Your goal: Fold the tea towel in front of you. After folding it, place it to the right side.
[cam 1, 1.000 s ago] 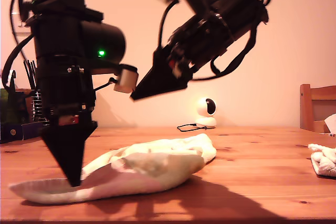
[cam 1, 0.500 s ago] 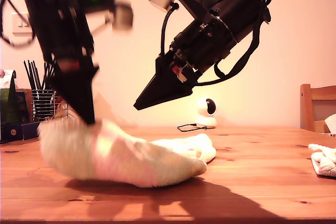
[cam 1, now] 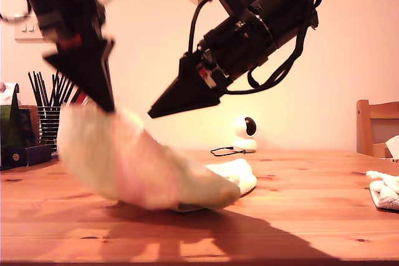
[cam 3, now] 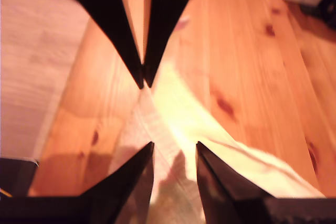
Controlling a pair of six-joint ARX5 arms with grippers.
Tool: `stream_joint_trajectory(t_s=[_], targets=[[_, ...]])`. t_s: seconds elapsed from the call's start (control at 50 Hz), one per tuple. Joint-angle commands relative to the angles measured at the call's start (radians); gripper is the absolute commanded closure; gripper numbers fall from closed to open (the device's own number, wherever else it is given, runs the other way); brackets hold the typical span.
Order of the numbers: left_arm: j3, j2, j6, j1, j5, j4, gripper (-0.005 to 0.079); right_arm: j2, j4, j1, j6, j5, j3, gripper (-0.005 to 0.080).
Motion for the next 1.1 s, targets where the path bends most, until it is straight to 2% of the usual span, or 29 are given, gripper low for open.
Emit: stream_joint_trajectory(t_s=[0.0,0.24,0.44,0.7,1.08], targets=[[-0.013,0.005,0.026,-0.001,0.015,0.001,0.0764,0.027,0.018,0.021,0.006,-0.010,-0.010,0.0518],[-0.013,0.005,0.064,-0.010,0.025,0.011,0.0764,0.029,0.038,0.053,0.031,-0.010,-0.010,0.0502],[-0.013,0.004,0.074,-0.010,-0.013,0.028,0.0764,0.030,0.035,0.069,0.031,-0.012,-0.010,0.0502],[-0.013,-0.014,0.085,-0.012,-0.040,0.026,0.0764,0.032,0.004,0.070,0.031,-0.011,-0.010,0.0502],[-0.013,-0.058,0.102,-0.056,-0.038,0.010,0.0764,0.045,0.019,0.077,0.031,-0.010,-0.010,0.0502]])
